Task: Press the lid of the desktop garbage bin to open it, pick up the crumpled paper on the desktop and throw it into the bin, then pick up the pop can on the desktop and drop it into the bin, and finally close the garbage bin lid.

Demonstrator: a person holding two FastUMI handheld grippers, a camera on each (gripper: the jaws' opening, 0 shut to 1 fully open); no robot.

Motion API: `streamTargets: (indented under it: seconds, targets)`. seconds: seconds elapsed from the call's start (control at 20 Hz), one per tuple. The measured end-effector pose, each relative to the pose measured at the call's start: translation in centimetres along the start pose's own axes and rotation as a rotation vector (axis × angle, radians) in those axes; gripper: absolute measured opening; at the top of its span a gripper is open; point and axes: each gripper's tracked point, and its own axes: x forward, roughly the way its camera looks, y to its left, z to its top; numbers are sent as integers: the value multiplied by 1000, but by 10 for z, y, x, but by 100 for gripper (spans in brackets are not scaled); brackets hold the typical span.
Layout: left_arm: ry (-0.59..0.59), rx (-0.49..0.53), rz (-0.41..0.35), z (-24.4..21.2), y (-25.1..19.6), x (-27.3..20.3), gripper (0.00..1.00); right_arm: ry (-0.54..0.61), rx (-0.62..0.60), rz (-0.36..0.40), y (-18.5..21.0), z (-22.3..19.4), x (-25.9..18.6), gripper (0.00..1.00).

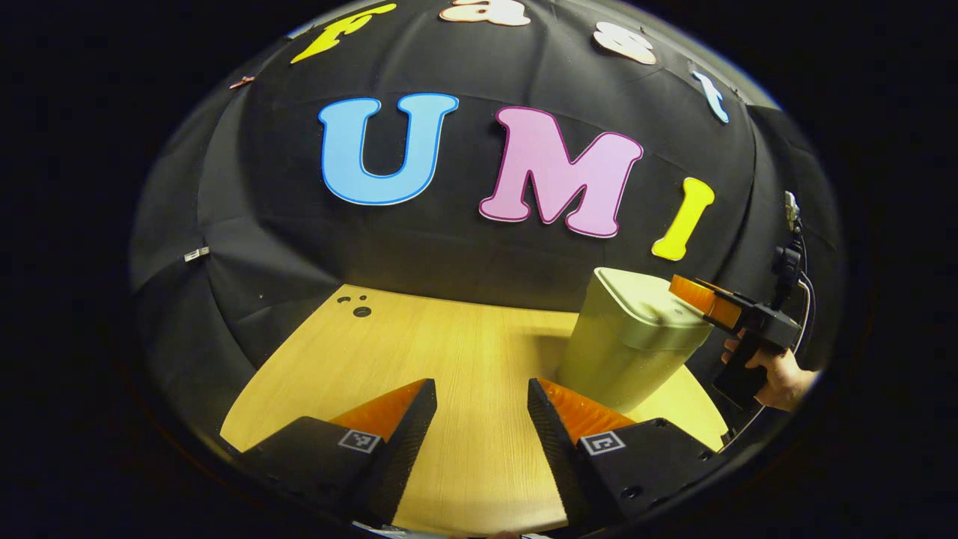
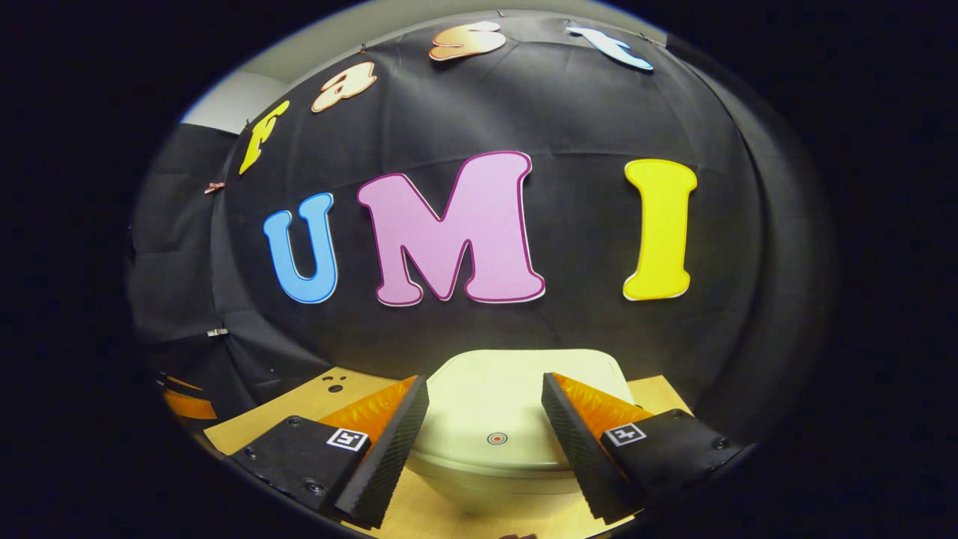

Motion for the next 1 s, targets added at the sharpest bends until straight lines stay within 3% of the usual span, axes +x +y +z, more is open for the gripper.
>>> streamTargets:
  seconds: [0.65,1.0]
  targets:
    - [-15,40,-79,10,-34,17,82,-11,-63,90,32,16,-62,98]
    - [-53,75,-128,20,-53,17,82,-4,-90,80,36,11,-84,98]
